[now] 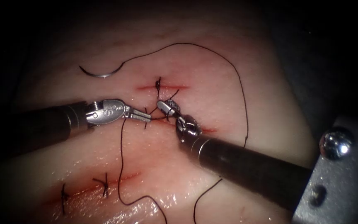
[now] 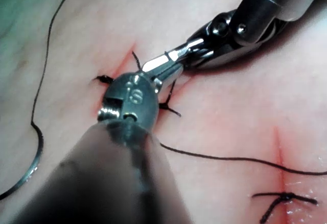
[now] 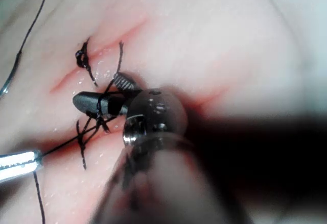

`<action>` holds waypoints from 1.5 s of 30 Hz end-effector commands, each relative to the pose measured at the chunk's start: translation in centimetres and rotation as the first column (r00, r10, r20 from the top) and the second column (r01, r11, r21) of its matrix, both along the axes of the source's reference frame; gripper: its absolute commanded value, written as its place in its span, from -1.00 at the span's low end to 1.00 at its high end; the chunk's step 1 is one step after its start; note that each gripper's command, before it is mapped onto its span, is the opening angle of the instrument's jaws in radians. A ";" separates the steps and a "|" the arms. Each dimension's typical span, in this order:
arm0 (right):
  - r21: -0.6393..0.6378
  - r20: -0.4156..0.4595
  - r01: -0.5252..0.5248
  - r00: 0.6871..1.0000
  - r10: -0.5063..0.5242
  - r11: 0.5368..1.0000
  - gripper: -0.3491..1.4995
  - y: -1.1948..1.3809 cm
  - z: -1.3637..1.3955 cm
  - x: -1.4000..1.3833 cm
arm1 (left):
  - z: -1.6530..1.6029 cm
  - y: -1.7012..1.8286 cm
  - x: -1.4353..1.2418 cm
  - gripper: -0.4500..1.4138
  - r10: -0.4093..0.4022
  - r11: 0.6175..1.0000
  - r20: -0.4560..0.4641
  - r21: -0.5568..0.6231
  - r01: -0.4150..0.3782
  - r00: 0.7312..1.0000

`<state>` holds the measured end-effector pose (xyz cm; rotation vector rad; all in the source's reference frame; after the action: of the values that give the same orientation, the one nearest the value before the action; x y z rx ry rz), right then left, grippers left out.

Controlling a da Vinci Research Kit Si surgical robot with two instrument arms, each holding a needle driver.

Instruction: Wound Closure

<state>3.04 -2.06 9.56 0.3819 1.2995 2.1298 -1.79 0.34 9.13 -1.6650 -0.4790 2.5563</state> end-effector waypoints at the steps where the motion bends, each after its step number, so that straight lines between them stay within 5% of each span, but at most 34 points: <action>1: -0.002 0.025 0.024 0.999 -0.024 1.000 0.80 0.07 0.07 0.09 | 0.07 0.04 -0.06 -1.00 0.003 1.000 0.002 -0.001 -0.003 1.000; 8: -0.028 0.208 0.162 0.966 -0.153 0.986 0.80 0.17 0.26 0.18 | 0.10 -0.03 -0.08 -1.00 0.016 1.000 0.009 -0.002 -0.016 1.000; 22: -0.021 0.204 0.153 0.968 -0.145 0.988 0.64 0.14 0.34 0.22 | 0.14 -0.09 -0.05 -1.00 0.036 0.999 0.006 -0.012 -0.036 0.999; 23: -0.023 0.202 0.152 0.969 -0.145 0.988 0.51 0.13 0.32 0.22 | 0.14 -0.09 -0.06 -1.00 0.036 0.999 0.006 -0.012 -0.036 0.999; 24: -0.009 0.202 0.163 0.967 -0.158 0.987 -0.36 0.11 0.28 0.20 | 0.14 -0.09 -0.06 -1.00 0.036 0.999 0.006 -0.011 -0.036 0.999; 25: -0.009 0.202 0.163 0.967 -0.158 0.987 -0.36 0.11 0.28 0.20 | 0.14 -0.09 -0.06 -1.00 0.036 0.999 0.006 -0.011 -0.036 0.999; 26: 0.013 0.209 0.171 0.963 -0.170 0.985 -0.86 0.09 0.25 0.19 | 0.14 -0.09 -0.05 -1.00 0.036 0.999 0.006 -0.012 -0.036 0.999; 27: 0.019 0.212 0.171 0.962 -0.171 0.985 -1.00 0.08 0.24 0.18 | 0.14 -0.09 -0.05 -1.00 0.036 0.999 0.007 -0.012 -0.036 0.999; 36: -0.012 0.181 0.159 0.971 -0.155 0.987 -1.00 0.00 0.09 0.16 | 0.12 -0.10 0.01 -1.00 0.042 0.999 0.012 -0.005 -0.042 0.999; 45: -0.118 0.224 0.228 0.954 -0.198 0.967 -1.00 -0.20 -0.48 0.18 | 0.09 -0.10 0.21 -1.00 0.044 0.999 -0.008 -0.002 -0.044 0.999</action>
<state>3.13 -2.24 9.09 0.2165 1.2179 1.8340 -1.53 0.20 9.16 -1.6611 -0.5195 2.5926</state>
